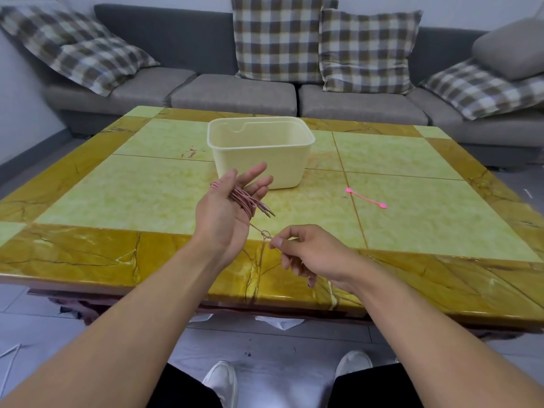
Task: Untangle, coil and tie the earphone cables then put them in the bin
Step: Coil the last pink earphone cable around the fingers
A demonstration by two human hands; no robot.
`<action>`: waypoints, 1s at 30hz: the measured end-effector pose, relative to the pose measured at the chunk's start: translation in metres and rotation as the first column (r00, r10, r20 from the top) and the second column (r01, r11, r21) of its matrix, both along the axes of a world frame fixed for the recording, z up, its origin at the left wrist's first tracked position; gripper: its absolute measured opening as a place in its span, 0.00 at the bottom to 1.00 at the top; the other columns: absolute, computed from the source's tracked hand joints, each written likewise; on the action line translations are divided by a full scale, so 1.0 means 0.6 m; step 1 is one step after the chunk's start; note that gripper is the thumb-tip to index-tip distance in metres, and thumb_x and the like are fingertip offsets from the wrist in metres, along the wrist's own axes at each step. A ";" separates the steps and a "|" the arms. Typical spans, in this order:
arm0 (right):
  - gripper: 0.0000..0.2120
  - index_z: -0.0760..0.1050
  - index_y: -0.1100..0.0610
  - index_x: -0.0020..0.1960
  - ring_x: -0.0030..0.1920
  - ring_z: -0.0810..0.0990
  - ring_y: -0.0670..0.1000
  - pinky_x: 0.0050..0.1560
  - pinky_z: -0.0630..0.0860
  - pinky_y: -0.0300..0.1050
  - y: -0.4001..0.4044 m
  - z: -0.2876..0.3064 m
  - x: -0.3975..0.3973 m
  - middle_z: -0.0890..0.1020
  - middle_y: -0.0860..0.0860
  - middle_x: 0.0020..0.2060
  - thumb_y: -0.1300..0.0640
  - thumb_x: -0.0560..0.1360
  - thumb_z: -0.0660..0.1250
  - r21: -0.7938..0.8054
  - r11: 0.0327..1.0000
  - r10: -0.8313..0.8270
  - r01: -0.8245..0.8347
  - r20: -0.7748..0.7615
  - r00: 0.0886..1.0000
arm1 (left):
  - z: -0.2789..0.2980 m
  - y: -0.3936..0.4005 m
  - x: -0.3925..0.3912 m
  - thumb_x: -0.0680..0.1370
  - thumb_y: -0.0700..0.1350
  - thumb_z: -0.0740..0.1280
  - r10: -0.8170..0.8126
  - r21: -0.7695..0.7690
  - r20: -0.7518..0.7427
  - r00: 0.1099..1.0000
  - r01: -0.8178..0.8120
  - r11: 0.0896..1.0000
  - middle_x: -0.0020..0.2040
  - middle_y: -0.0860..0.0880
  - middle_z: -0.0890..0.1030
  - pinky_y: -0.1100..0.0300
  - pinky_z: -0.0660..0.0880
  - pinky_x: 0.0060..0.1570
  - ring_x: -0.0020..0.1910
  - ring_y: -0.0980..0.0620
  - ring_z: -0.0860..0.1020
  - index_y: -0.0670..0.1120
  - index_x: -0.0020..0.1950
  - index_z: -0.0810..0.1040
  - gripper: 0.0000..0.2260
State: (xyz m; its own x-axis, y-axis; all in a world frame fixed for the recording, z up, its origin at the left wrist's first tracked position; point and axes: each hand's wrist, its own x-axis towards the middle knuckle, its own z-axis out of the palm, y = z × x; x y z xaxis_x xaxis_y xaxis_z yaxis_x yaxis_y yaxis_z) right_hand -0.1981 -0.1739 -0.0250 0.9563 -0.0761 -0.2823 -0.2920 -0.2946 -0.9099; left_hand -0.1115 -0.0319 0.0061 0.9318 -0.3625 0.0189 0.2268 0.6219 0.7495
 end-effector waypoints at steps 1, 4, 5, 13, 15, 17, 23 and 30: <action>0.07 0.81 0.53 0.51 0.29 0.72 0.47 0.26 0.65 0.42 -0.002 -0.002 -0.001 0.80 0.47 0.30 0.52 0.82 0.67 -0.028 0.999 0.016 -0.016 -0.003 1.000 | 0.000 0.000 0.000 0.87 0.42 0.51 0.019 0.010 0.008 1.000 -0.019 1.000 0.55 0.43 0.86 0.61 0.80 0.49 0.51 0.47 0.85 0.42 0.55 0.73 0.11; 0.08 0.83 0.55 0.48 0.28 0.71 0.46 0.29 0.66 0.39 -0.008 -0.002 -0.005 0.79 0.48 0.31 0.53 0.81 0.68 -0.051 0.997 0.063 -0.064 -0.023 0.998 | -0.003 0.001 0.004 0.88 0.41 0.51 0.084 0.044 0.060 0.995 -0.087 0.995 0.52 0.43 0.86 0.60 0.80 0.48 0.49 0.46 0.85 0.46 0.59 0.71 0.10; 0.08 0.83 0.56 0.48 0.28 0.71 0.46 0.28 0.66 0.37 -0.011 -0.001 -0.006 0.79 0.48 0.30 0.53 0.81 0.68 -0.052 0.996 0.074 -0.076 -0.027 0.997 | -0.004 0.003 0.008 0.88 0.41 0.52 0.099 0.049 0.074 0.992 -0.103 0.993 0.53 0.43 0.86 0.59 0.80 0.48 0.49 0.46 0.85 0.46 0.60 0.71 0.09; 0.09 0.85 0.54 0.46 0.32 0.78 0.40 0.40 0.73 0.34 -0.023 0.002 -0.008 0.81 0.45 0.32 0.48 0.74 0.76 -0.060 0.998 0.037 -0.036 0.018 0.999 | -0.006 0.018 0.023 0.85 0.40 0.56 0.050 0.011 -0.108 0.993 -0.049 0.999 0.37 0.46 0.84 0.63 0.76 0.37 0.33 0.52 0.80 0.37 0.67 0.74 0.14; 0.11 0.83 0.56 0.42 0.40 0.84 0.45 0.54 0.76 0.39 -0.022 0.002 -0.009 0.85 0.48 0.35 0.48 0.73 0.76 -0.049 0.996 0.069 -0.068 0.005 0.998 | -0.002 0.020 0.019 0.85 0.41 0.56 -0.044 -0.016 -0.138 0.989 0.042 0.999 0.33 0.50 0.78 0.65 0.71 0.33 0.28 0.55 0.74 0.36 0.69 0.74 0.17; 0.14 0.81 0.60 0.44 0.47 0.87 0.51 0.64 0.74 0.45 -0.017 0.000 -0.009 0.87 0.54 0.39 0.49 0.74 0.77 -0.007 0.995 0.098 -0.098 -0.003 0.995 | 0.005 0.019 0.012 0.84 0.43 0.56 -0.159 -0.072 -0.148 0.976 0.150 0.986 0.31 0.51 0.73 0.66 0.68 0.30 0.26 0.57 0.69 0.35 0.69 0.74 0.18; 0.17 0.78 0.60 0.46 0.38 0.85 0.61 0.53 0.82 0.60 -0.008 -0.002 0.005 0.85 0.59 0.37 0.46 0.74 0.76 0.068 0.997 -0.048 0.040 0.132 0.990 | 0.009 0.025 0.007 0.83 0.42 0.55 -0.440 -0.222 -0.105 0.892 0.410 0.885 0.25 0.54 0.66 0.67 0.62 0.21 0.19 0.58 0.63 0.35 0.72 0.72 0.20; 0.04 0.81 0.54 0.49 0.28 0.73 0.49 0.28 0.77 0.46 -0.015 0.005 0.008 0.76 0.50 0.29 0.53 0.79 0.71 0.100 0.985 -0.156 0.138 0.194 0.969 | 0.001 0.018 0.009 0.84 0.41 0.55 -0.268 0.012 -0.091 0.959 0.270 0.963 0.24 0.53 0.64 0.66 0.57 0.22 0.19 0.58 0.59 0.36 0.68 0.77 0.18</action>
